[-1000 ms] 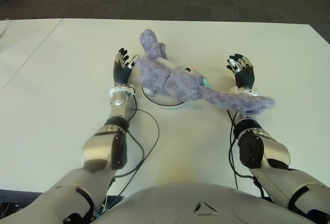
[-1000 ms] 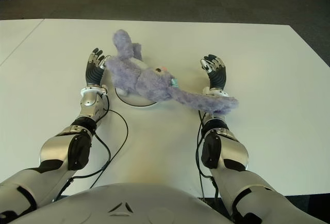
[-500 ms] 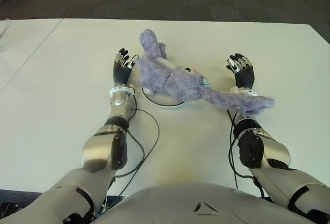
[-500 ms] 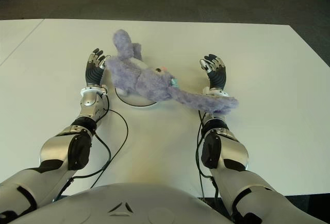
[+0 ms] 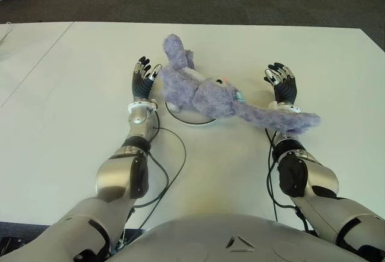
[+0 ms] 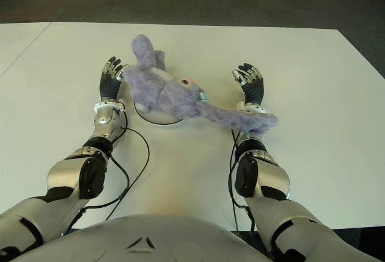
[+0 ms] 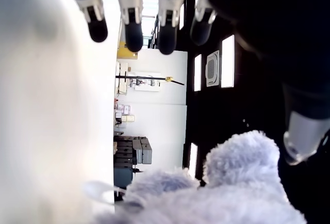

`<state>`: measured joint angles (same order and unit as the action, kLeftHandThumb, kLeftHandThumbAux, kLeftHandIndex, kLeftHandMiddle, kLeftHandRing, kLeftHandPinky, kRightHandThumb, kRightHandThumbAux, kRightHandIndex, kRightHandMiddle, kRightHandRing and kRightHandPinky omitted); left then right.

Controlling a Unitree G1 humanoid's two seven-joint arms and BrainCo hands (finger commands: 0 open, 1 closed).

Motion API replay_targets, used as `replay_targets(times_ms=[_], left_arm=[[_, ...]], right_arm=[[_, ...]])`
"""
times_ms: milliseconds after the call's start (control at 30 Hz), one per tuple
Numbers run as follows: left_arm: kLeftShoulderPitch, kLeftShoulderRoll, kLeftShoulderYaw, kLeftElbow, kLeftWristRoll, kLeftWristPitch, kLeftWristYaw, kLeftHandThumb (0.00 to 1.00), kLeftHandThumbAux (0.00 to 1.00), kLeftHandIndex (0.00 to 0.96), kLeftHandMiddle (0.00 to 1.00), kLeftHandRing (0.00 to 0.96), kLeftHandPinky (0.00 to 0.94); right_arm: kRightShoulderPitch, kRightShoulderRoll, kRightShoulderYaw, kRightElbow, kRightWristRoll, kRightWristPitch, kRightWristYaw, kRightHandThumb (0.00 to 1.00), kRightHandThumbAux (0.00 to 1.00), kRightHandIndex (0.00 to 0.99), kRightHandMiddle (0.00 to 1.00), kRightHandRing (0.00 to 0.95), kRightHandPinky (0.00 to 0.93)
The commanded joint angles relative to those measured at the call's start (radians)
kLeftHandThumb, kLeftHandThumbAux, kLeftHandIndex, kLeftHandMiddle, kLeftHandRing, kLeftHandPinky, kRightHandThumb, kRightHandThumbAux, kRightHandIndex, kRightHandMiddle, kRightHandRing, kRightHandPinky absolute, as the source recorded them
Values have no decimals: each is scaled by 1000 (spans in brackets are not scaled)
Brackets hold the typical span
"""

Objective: Put the doll into the plate.

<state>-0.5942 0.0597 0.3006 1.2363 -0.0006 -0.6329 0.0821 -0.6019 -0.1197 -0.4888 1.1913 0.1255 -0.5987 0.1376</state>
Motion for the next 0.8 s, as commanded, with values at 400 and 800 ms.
replay_targets(times_ms=[400,800], left_arm=[[209,-55,23,120,-22,133,-2,0,609,112,138,121,108],[208,-56,20,120,-17,137,-3,0,581,117,140,124,107]], right_arm=[[243,93,-19,144,33,93,-30,99,781,263,285,279,276],[244,92,-18,144,33,89,-21,81,755,272,298,292,291]])
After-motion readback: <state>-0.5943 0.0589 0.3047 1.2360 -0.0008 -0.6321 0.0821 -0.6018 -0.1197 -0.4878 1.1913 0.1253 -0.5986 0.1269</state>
